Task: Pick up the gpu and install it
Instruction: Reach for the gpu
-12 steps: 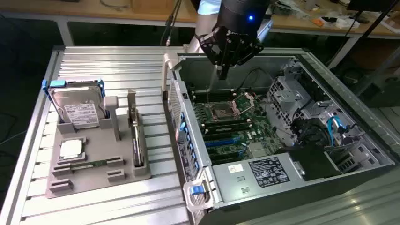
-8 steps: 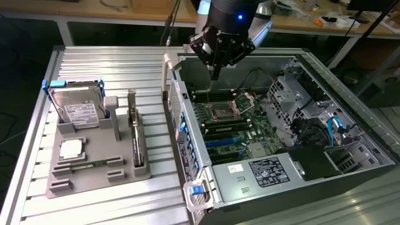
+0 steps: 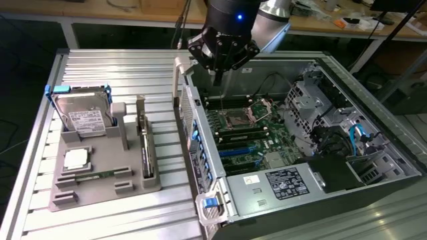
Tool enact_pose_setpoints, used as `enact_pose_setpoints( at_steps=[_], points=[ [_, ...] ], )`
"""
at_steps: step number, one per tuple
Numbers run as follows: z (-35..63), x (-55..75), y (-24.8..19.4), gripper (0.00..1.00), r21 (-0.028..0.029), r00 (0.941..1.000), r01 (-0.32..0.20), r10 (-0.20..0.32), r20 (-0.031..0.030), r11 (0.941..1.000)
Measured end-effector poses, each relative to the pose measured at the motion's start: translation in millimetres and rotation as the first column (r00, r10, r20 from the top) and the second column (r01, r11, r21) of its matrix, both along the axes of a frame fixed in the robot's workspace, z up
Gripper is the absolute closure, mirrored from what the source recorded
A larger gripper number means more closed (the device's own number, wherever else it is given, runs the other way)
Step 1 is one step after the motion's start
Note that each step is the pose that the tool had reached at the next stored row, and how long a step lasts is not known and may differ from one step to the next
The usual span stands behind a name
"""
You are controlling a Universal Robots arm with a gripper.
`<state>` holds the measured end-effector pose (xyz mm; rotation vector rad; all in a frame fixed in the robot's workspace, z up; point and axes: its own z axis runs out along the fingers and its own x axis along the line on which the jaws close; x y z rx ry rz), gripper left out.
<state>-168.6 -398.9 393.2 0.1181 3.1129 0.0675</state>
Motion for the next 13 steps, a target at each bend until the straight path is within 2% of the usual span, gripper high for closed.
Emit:
enact_pose_setpoints(
  at_steps=[7, 10, 13],
  points=[
    [-0.1, -29.7, 0.0, 0.89, 0.0, 1.0, 0.0, 0.0, 0.0, 1.0],
    [-0.1, -53.1, 0.0, 0.89, 0.0001, 1.0, 0.0, 0.0, 0.0001, 1.0],
    [-0.1, -67.0, 0.0, 0.89, 0.0, 1.0, 0.0, 0.0, 0.0, 1.0]
  ],
)
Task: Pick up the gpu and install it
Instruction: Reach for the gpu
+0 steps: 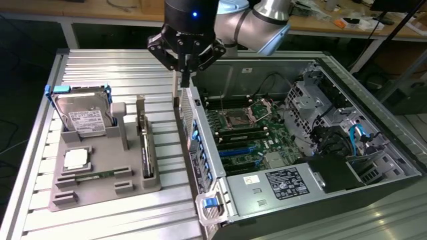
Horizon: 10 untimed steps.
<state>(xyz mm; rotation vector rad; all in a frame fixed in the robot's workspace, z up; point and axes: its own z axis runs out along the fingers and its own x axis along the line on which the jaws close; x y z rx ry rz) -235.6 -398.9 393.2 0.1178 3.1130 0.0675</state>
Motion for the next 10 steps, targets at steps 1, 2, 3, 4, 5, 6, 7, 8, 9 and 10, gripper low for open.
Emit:
enact_pose_setpoints(
  at_steps=[1, 2, 3, 4, 5, 6, 7, 8, 9, 10],
  points=[
    [0.0, -3.8, 0.0, 0.89, 0.0, 1.0, 0.0, 0.0, 0.0, 1.0],
    [-0.1, -7.1, 0.0, 0.89, 0.0, 1.0, 0.0, 0.0, 0.0, 1.0],
    [-0.1, -10.7, 0.0, 0.89, 0.0001, 1.0, 0.0, 0.0, 0.0001, 1.0],
    [-0.1, -14.2, 0.0, 0.89, 0.0001, 1.0, 0.0, 0.0, 0.0001, 1.0],
    [-0.1, -17.4, 0.0, 0.89, 0.0001, 1.0, 0.0, 0.0, 0.0001, 1.0],
    [0.0, -20.8, 0.0, 0.89, 0.0, 1.0, 0.0, 0.0, -0.0001, 1.0],
    [-0.1, -24.0, 0.0, 0.89, 0.0, 1.0, 0.0, 0.0, 0.0, 1.0],
    [-0.1, -27.3, 0.0, 0.89, 0.0, 1.0, 0.0, 0.0, 0.0, 1.0],
    [-0.1, -30.9, 0.0, 0.89, 0.0001, 1.0, 0.0, 0.0, 0.0, 1.0],
    [-0.2, -33.9, 0.0, 0.89, 0.0001, 1.0, 0.0, 0.0, 0.0001, 1.0]
  ],
)
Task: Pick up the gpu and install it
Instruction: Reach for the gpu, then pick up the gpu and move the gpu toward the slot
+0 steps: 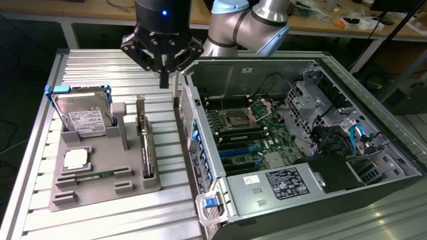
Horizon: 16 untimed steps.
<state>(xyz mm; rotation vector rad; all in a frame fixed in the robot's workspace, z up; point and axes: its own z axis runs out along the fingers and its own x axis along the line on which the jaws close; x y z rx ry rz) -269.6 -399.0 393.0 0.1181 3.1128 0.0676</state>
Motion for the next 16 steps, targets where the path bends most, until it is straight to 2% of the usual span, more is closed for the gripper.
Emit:
enact_pose_setpoints(
  at_steps=[10, 12, 16],
  points=[
    [0.0, -33.5, 0.0, 0.89, -0.0001, 1.0, 0.0, 0.0, -0.0002, 1.0],
    [-0.2, -43.9, 0.0, 0.89, 0.0, 1.0, 0.0, 0.0, -0.0001, 1.0],
    [-0.2, -48.0, 0.0, 0.89, 0.0, 1.0, 0.0, 0.0, 0.0, 1.0]
  ],
)
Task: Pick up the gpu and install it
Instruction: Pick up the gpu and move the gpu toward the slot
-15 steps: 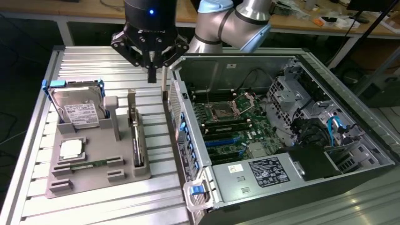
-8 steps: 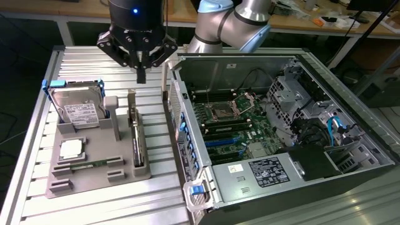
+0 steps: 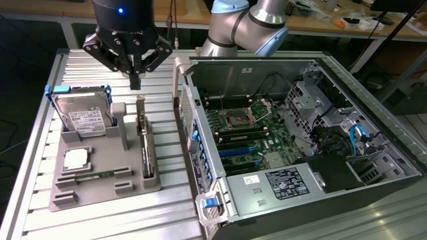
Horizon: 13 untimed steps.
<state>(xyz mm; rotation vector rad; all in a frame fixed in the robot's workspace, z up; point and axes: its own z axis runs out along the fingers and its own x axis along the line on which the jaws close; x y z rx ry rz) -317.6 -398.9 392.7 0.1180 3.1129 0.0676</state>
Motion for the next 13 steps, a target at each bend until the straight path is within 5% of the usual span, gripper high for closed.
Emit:
enact_pose_setpoints(
  at_steps=[6, 9, 13],
  points=[
    [0.0, 0.0, 0.0, 0.89, -0.0001, 1.0, 0.0, 0.0, -0.0001, 1.0],
    [0.0, 0.0, 0.0, 0.7, 0.0, 1.0, 0.0, 0.0, 0.0, 1.0],
    [-0.1, -0.1, -0.1, 0.64, 0.0028, 1.0, -0.008, 0.008, 0.0, 1.0]
  ],
)
